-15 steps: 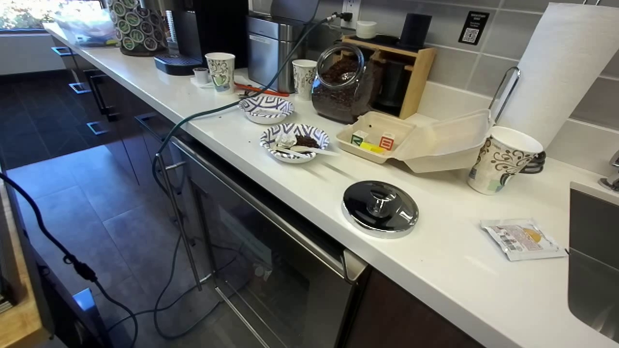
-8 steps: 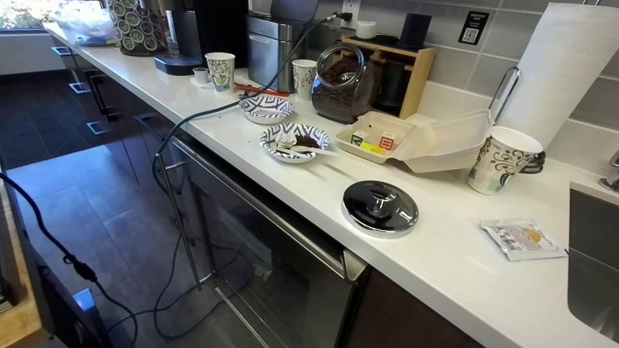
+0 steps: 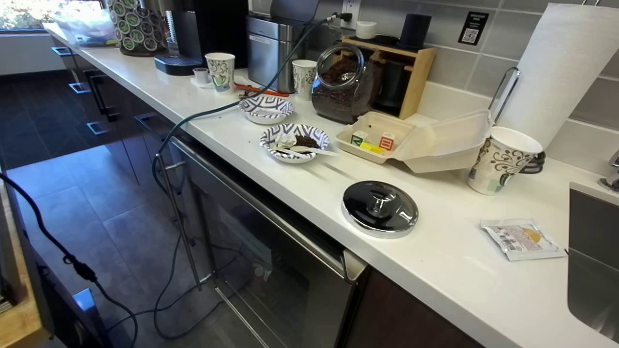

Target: Close the lid of the coffee maker

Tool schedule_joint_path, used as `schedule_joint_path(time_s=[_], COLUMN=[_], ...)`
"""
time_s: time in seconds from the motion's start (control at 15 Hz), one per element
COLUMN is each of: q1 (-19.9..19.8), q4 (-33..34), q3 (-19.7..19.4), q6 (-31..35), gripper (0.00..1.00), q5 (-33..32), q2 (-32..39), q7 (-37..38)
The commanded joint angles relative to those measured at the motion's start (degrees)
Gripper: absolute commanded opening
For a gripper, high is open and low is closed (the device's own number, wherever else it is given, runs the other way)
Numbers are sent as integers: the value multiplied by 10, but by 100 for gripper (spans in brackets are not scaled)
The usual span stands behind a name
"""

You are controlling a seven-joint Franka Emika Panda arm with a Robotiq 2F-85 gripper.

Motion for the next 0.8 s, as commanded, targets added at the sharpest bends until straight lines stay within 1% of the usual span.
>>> schedule_joint_path(time_s=[0.0,0.33,0.73], q1=[-10,-5,-9], q4=[49,82,126], q3=[16,24,54], q6=[-20,-23,-61], gripper=[100,100,100], q5=[41,45,51], q2=[38,76,117], q7=[-15,-12,-22])
